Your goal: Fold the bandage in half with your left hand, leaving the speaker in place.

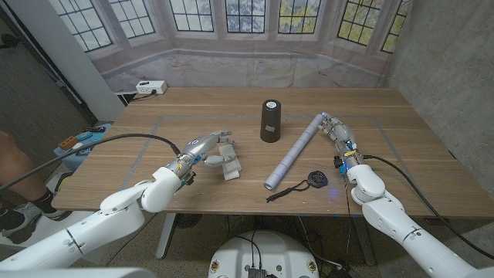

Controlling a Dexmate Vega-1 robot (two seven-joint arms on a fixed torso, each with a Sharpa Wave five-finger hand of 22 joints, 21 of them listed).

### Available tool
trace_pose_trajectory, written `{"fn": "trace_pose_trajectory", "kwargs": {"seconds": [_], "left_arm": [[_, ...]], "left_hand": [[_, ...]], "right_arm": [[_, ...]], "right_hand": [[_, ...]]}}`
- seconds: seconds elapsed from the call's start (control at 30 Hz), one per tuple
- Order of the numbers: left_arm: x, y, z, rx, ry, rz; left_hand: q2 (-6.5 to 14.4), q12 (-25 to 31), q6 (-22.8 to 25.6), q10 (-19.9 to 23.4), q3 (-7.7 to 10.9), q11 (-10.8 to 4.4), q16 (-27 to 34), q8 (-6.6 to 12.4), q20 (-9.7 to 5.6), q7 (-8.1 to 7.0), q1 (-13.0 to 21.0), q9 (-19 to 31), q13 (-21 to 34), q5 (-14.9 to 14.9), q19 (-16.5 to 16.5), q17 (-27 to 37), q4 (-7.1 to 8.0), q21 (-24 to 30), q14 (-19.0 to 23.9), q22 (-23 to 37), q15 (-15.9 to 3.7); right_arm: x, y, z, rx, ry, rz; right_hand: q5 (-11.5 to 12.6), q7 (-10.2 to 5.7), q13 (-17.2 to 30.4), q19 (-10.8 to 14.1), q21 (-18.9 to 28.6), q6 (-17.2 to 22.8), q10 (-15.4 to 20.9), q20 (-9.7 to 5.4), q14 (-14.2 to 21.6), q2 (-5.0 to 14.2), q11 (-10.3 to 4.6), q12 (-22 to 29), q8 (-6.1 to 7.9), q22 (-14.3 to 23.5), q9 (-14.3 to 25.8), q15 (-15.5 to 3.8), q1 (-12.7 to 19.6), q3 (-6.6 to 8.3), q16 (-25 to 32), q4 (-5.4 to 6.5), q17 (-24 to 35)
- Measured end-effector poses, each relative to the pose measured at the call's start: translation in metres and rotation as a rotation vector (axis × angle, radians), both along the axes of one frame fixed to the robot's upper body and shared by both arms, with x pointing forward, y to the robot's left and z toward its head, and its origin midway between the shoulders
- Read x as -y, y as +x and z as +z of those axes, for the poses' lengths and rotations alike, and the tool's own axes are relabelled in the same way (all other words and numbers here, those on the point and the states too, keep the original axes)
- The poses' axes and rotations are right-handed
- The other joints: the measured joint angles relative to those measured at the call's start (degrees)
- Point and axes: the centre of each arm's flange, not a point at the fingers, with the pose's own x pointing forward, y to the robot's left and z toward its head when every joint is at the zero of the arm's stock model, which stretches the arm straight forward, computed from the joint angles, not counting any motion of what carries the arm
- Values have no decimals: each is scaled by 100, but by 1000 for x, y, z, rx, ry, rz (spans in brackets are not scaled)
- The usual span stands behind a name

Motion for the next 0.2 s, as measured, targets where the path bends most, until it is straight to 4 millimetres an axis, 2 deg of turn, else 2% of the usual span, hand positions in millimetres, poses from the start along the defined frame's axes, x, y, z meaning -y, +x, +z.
{"fn": "trace_pose_trajectory", "kwargs": {"seconds": [0.2], "left_arm": [[-1,1,1,6,-47,-8]], "left_hand": [[162,23,-22,28,-84,28,45,0,0,21,-161,0,0,-88,0,28,134,0,0,0,0]], "right_arm": [[-2,0,0,-4,-9,2]], "right_hand": [[0,0,0,0,0,0,0,0,0,0,0,0,0,0,0,0,0,0,0,0,0]]}}
